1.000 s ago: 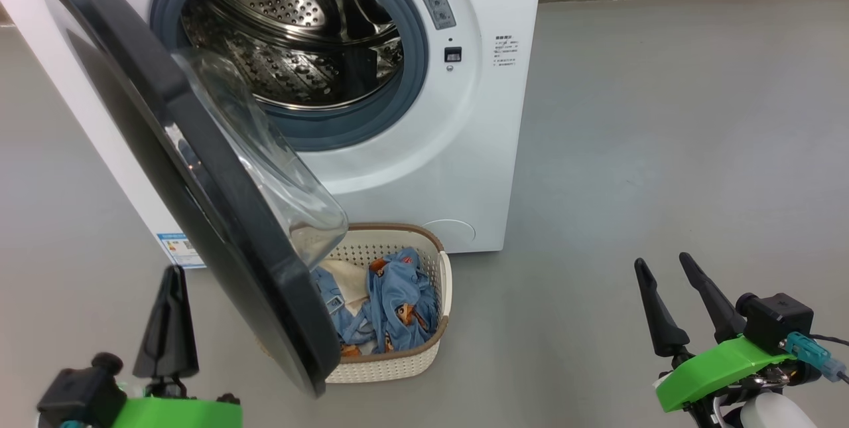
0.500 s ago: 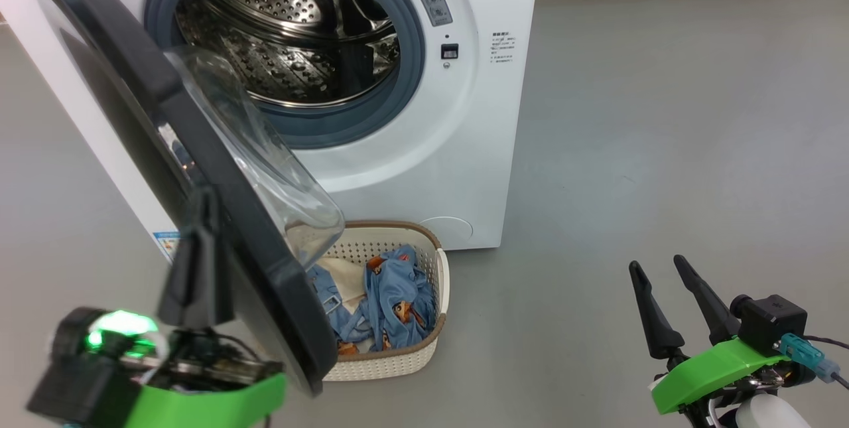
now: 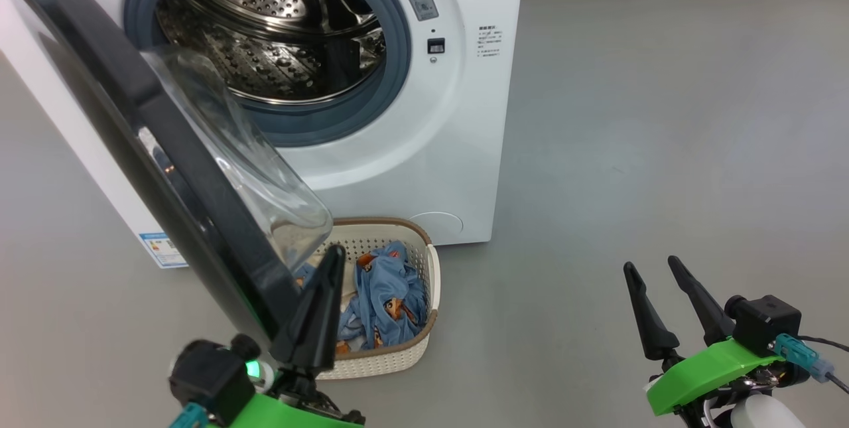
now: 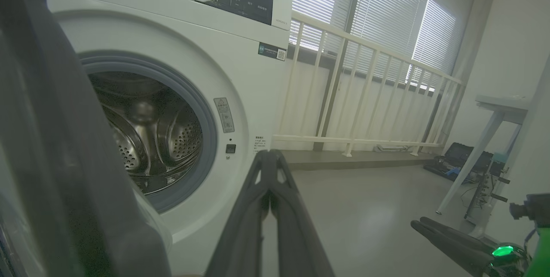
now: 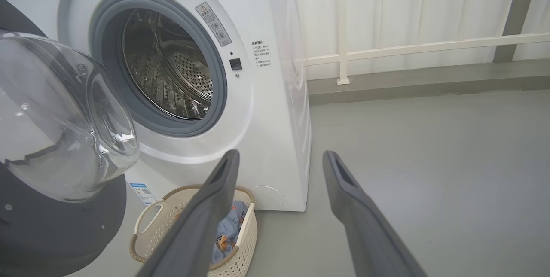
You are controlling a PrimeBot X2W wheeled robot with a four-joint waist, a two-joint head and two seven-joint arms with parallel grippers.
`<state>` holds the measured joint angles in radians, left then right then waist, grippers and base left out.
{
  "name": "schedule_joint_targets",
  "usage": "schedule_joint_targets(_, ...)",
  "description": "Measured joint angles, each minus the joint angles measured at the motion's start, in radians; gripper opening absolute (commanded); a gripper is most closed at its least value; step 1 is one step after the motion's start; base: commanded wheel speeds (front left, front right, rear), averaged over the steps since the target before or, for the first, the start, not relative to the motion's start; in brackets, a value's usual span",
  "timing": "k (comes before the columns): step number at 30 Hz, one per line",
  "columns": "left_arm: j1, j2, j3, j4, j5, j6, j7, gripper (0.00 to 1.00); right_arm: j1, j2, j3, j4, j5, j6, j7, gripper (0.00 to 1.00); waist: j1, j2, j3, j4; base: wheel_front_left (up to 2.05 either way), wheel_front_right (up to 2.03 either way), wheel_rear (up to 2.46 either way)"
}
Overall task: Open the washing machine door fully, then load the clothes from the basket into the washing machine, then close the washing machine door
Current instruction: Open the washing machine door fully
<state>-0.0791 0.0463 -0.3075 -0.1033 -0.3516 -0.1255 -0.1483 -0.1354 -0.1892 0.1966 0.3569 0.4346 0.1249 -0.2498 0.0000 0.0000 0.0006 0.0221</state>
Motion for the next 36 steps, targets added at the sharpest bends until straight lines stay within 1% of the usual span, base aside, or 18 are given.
schedule_joint_targets(4, 0.003, 0.000, -0.012, 0.076, -0.027, 0.000, 0.000, 0.00, 0.000, 0.000, 0.007, 0.004, 0.004, 0.000, 0.000, 1.00, 0.0001, 0.0000, 0.002, -0.009, 0.00, 0.00, 0.00)
schedule_joint_targets(13, -0.003, 0.000, -0.012, 0.235, -0.048, 0.000, -0.003, 0.00, -0.001, -0.002, 0.026, 0.010, 0.005, 0.000, 0.000, 1.00, 0.0000, 0.0000, 0.004, -0.031, 0.00, 0.00, 0.00)
schedule_joint_targets(18, -0.028, -0.001, -0.002, 0.300, -0.057, 0.003, -0.032, 0.00, -0.002, -0.007, 0.028, 0.013, 0.007, 0.000, 0.000, 1.00, 0.0000, 0.0000, 0.006, -0.040, 0.00, 0.00, 0.00)
schedule_joint_targets(21, -0.045, -0.001, 0.014, 0.324, -0.058, 0.013, -0.047, 0.00, -0.003, -0.007, 0.028, 0.016, 0.007, 0.000, 0.000, 1.00, 0.0000, 0.0000, 0.006, -0.042, 0.00, 0.00, 0.00)
schedule_joint_targets(25, -0.050, -0.001, 0.020, 0.340, -0.068, 0.015, -0.055, 0.00, -0.004, -0.007, 0.027, 0.016, 0.007, 0.000, 0.000, 1.00, 0.0000, 0.0000, 0.006, -0.041, 0.00, 0.00, 0.00)
schedule_joint_targets(28, -0.058, -0.001, 0.033, 0.366, -0.081, 0.030, -0.058, 0.00, -0.004, -0.006, 0.025, 0.020, 0.007, 0.000, 0.000, 1.00, 0.0000, 0.0000, 0.006, -0.033, 0.00, 0.00, 0.00)
schedule_joint_targets(36, -0.056, -0.002, 0.036, 0.370, -0.088, 0.031, -0.065, 0.00, -0.004, 0.003, 0.020, 0.021, 0.007, 0.000, 0.000, 1.00, 0.0000, 0.0000, 0.002, -0.003, 0.00, 0.00, 0.00)
